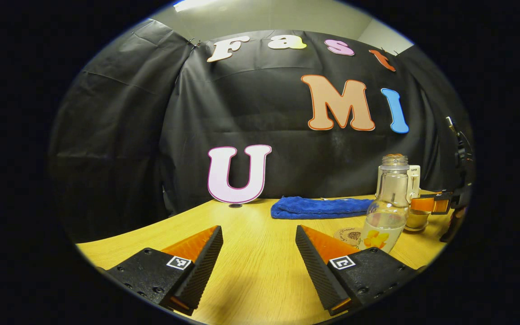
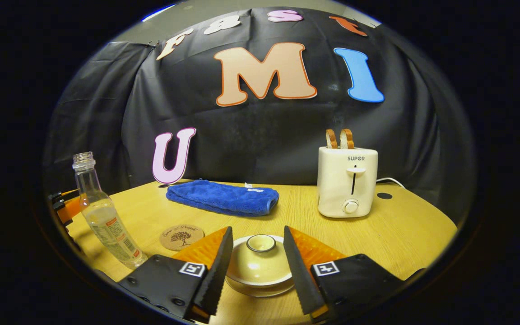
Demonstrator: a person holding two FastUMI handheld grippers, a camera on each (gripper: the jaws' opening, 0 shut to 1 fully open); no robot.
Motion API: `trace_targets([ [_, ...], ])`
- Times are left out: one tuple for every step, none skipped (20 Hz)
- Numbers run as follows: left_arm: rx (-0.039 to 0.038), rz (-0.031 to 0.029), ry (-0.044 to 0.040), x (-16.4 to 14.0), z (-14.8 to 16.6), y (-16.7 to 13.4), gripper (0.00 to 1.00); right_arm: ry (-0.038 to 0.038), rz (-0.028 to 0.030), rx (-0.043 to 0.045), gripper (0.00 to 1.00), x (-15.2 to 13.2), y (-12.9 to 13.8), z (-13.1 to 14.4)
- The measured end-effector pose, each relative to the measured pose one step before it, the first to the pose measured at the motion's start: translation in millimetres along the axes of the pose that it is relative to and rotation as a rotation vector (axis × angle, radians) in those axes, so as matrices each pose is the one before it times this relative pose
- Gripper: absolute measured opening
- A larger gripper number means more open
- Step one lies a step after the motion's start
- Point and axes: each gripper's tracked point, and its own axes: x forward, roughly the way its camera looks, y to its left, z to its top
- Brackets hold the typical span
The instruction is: Open the teacup lid with one hand, grasp the water bottle and pour water into the teacup with the other hand; after pouring, place the water bottle on the coaster and then close the teacup lid.
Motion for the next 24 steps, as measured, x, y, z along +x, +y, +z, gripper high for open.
trace_targets([
  [-0.00012,-0.00008,-0.00020,0.10,0.60,0.45,0.94,0.00193,0.00372,0.00484,0.64,-0.23,-0.08,1.13],
  [-0.00012,-0.00018,-0.00001,0.09,-0.43,-0.15,0.95,0.00020,0.00333,0.00272,0.64,0.53,0.43,-0.78],
  [0.00013,-0.00004,0.00025,0.24,0.44,-0.38,0.94,0.00106,0.01389,0.00253,0.64,-0.44,1.92,0.07],
  [0.00024,-0.00004,-0.00080,0.02,-0.14,0.27,0.94,-0.00440,-0.00325,-0.00165,0.53,1.51,0.58,0.49],
  [0.00067,0.00000,-0.00047,0.42,0.20,0.03,0.94,-0.00213,-0.00144,-0.00380,0.41,-0.03,-0.91,0.55],
  [0.00057,0.00012,0.00036,-0.65,-0.35,0.19,0.94,-0.00174,-0.00706,-0.00767,0.41,-1.13,-1.43,0.53],
  [-0.00048,-0.00018,-0.00084,-0.02,0.40,-0.04,0.94,-0.00442,-0.02443,-0.00381,0.36,4.52,-4.72,-1.35],
  [-0.00018,-0.00235,0.00018,1.62,0.32,-0.42,0.94,-0.00091,-0.00395,-0.00377,0.30,-4.74,0.33,1.41],
  [-0.00022,-0.00471,0.00152,-2.04,0.01,-1.57,0.94,-0.00127,-0.00465,-0.01130,0.30,0.00,1.46,-0.71],
  [-0.00086,-0.00569,0.00036,0.94,-0.72,-1.20,0.94,-0.00363,-0.00548,-0.01500,0.30,0.32,0.91,1.16],
  [-0.00056,-0.00439,-0.00035,-0.01,0.07,-0.74,0.94,-0.00698,-0.00512,-0.01454,0.30,-1.12,-0.67,1.01],
  [0.00079,-0.00393,-0.00039,-0.50,0.30,-0.39,0.94,-0.01889,0.00196,-0.00439,0.30,-2.91,0.64,2.82],
  [-0.00095,-0.00806,-0.00077,0.29,0.67,-1.75,0.94,-0.03050,0.00140,0.00466,0.30,-3.09,0.69,4.53],
  [0.00102,-0.01239,-0.00046,-0.65,-0.13,-2.39,0.95,-0.02243,-0.00343,0.01289,0.30,-2.14,-2.13,3.65],
  [-0.00095,-0.02029,-0.00131,1.25,0.48,-3.76,0.96,-0.00463,-0.00591,0.01505,0.30,-2.26,-2.96,0.74],
  [-0.00029,-0.03068,-0.00112,0.15,-0.34,-6.33,0.96,0.00651,-0.00751,0.00054,0.30,-3.20,-2.66,-3.66],
  [-0.00092,-0.03890,-0.00173,-0.09,0.57,-7.58,0.94,-0.00063,-0.00095,-0.00648,0.30,-3.85,-0.37,-0.16],
  [-0.00083,-0.04085,-0.00121,0.25,0.23,-7.22,0.94,-0.00389,-0.00374,-0.00521,0.30,-3.51,0.17,1.75],
  [-0.00094,-0.04111,-0.00119,0.56,0.30,-7.20,0.94,-0.01075,-0.00375,-0.00025,0.30,-4.69,-1.05,2.44],
  [-0.00070,-0.04116,-0.00107,-0.16,-0.22,-7.49,0.94,-0.00797,-0.00236,0.00308,0.30,-4.89,-1.43,0.41],
  [-0.00121,-0.04339,-0.00151,0.02,0.51,-8.34,0.94,-0.01544,-0.00628,0.00590,0.30,-5.39,-2.12,2.09],
  [-0.00055,-0.03915,-0.00201,-0.29,0.30,-6.59,0.94,-0.01759,-0.00521,0.00249,0.30,-5.55,-2.34,2.93],
  [-0.00121,-0.03094,-0.00101,-0.44,1.07,-4.96,0.94,-0.01781,-0.00718,-0.00013,0.30,-5.38,-2.36,3.06],
  [-0.00054,-0.02928,0.00023,-0.25,-0.50,-4.42,0.94,-0.01802,-0.00695,-0.00324,0.30,-5.58,-2.42,2.21],
])
